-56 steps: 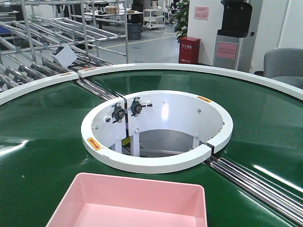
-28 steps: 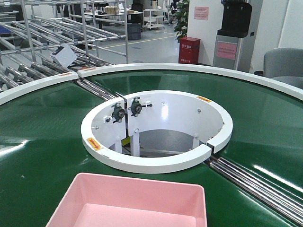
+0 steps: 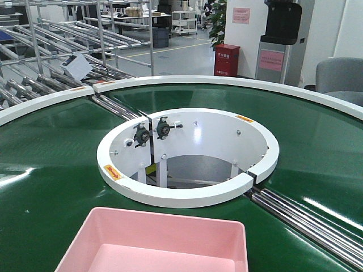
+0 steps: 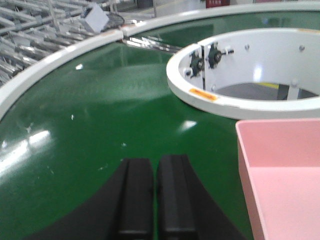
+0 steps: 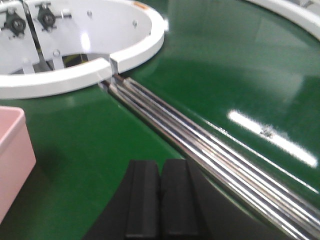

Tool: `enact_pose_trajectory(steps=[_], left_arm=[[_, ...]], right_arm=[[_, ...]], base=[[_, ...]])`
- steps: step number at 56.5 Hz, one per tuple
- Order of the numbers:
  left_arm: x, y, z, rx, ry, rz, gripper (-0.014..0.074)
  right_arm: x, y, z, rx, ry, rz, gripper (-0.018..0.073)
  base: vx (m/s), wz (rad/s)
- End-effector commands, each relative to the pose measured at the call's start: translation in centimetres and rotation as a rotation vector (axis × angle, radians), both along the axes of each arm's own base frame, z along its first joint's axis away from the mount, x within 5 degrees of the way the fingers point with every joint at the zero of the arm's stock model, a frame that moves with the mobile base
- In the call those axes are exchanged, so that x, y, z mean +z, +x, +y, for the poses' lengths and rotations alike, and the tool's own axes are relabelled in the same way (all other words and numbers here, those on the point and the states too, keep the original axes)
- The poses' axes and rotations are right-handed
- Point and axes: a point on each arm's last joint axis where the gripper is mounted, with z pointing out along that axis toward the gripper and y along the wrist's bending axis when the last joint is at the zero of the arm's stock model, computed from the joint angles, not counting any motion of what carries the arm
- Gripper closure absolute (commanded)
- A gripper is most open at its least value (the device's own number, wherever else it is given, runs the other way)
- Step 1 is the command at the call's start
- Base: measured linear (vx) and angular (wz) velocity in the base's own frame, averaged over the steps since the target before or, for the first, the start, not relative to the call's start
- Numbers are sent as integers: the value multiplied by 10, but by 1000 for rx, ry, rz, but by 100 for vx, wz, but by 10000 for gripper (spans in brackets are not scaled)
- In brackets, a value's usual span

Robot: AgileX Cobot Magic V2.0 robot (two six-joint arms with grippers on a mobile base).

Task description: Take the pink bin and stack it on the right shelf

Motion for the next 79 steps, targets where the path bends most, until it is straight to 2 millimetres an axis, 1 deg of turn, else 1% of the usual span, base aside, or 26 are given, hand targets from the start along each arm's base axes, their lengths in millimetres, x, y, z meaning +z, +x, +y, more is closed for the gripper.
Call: enact_pose_trajectory(steps=[1, 4, 6, 10, 15, 19, 23, 28, 33, 37, 41, 45, 49, 56, 62, 68, 73, 79], left_arm=[[14, 9, 0, 1, -7, -71, 254], [12, 13, 0, 2, -8, -54, 216], [11, 15, 0, 2, -8, -44, 195], [10, 21, 0, 2, -8, -45, 177], [12, 30, -1, 2, -8, -27, 161], [16, 40, -1, 2, -24, 42, 160], [25, 53, -3, -5, -58, 136, 160], [33, 76, -7, -42, -49, 232, 161], [41, 100, -18, -132, -22, 294, 161], [44, 121, -29, -219, -6, 341, 161], [44, 139, -40, -281, -9, 380, 161], [38, 157, -48, -311, -28, 437, 161], [26, 174, -57, -337, -30, 504, 161], [7, 197, -70, -365, -33, 585, 161], [-4, 210, -75, -348, -68, 632, 161], [-17, 219, -77, -328, -95, 678, 161], [-26, 223, -77, -330, -94, 713, 161], [-36, 226, -78, -331, -93, 752, 161]], right_arm=[[15, 10, 0, 17, -26, -83, 369], [14, 15, 0, 20, -27, -78, 319], [13, 17, 0, 22, -26, -73, 270], [11, 23, 1, 24, -18, -70, 209], [9, 27, 2, 8, 75, -71, 160], [10, 32, 3, 5, 97, -54, 156], [13, 40, 2, 16, 63, 16, 169], [25, 59, 3, 32, 69, 103, 192], [35, 82, 8, 75, 108, 183, 204], [41, 101, 20, 176, 109, 240, 206], [39, 121, 40, 287, 91, 295, 206], [34, 137, 58, 339, 88, 332, 206], [23, 154, 73, 325, 149, 396, 199], [7, 170, 88, 273, 268, 477, 171], [-6, 179, 103, 265, 324, 529, 141], [-14, 184, 118, 297, 328, 560, 127], [-19, 188, 130, 322, 319, 567, 127], [-29, 193, 136, 294, 359, 587, 127]], base=[[0, 0], [0, 0], [0, 0], [0, 0], [0, 0], [0, 0], [0, 0], [0, 0], [0, 0], [0, 0], [0, 0], [0, 0], [0, 0], [0, 0], [0, 0], [0, 0], [0, 0], [0, 0]])
